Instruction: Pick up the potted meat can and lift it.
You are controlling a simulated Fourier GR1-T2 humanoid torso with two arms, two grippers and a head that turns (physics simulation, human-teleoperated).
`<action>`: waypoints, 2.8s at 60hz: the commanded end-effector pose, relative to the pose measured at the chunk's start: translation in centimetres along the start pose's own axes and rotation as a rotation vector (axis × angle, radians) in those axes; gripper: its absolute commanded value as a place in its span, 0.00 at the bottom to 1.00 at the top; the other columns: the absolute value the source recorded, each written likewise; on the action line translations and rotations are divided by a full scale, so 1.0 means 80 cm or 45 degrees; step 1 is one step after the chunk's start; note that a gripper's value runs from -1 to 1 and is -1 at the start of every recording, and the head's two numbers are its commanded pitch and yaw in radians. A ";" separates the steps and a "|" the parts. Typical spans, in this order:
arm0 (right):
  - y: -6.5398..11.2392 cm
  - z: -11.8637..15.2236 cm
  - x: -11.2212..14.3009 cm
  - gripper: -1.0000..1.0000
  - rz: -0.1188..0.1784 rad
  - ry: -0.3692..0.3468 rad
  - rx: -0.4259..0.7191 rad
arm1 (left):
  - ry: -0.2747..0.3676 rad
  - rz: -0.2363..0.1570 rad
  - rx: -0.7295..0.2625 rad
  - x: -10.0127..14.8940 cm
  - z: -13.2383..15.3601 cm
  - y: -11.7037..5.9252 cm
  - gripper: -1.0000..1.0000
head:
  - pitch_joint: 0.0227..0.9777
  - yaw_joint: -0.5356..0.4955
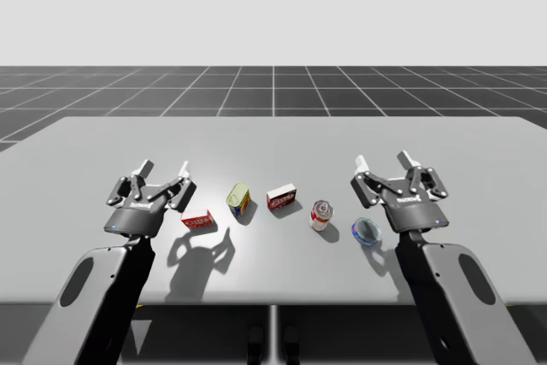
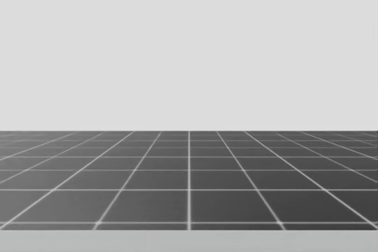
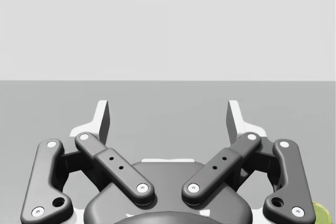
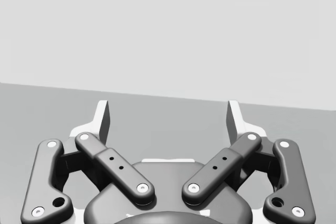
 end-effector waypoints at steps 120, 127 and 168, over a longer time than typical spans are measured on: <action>0.001 -0.005 0.000 0.00 0.105 -0.079 -0.119 | 0.553 -0.115 -0.453 0.044 0.056 -0.063 0.00 | 0.76 0.68; 0.000 -0.004 0.002 0.00 0.101 -0.083 -0.119 | 0.568 -0.136 -0.444 0.028 0.053 -0.074 0.00 | 0.76 0.68; -0.002 -0.002 0.007 0.00 0.112 -0.106 -0.129 | 0.696 -0.078 -0.369 -0.052 -0.009 -0.104 0.00 | 0.76 0.66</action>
